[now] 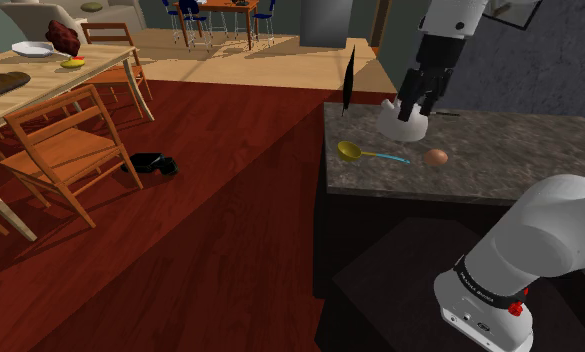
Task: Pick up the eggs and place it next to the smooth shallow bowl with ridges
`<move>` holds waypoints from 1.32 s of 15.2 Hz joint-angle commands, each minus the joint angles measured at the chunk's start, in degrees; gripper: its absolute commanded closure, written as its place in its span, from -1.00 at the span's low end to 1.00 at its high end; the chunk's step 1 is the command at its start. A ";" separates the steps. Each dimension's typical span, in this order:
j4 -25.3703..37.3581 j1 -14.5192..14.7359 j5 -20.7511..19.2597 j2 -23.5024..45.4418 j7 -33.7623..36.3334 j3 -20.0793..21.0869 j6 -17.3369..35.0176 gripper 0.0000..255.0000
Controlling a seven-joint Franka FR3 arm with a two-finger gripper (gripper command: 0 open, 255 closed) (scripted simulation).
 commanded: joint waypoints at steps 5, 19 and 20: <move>-4.35 -1.74 -3.38 -0.38 -5.74 -4.35 3.67 -1.00; -10.43 -7.28 -13.81 10.21 -26.11 -21.61 20.42 -1.00; -10.27 -7.44 -14.19 11.70 -27.64 -22.95 21.79 -1.00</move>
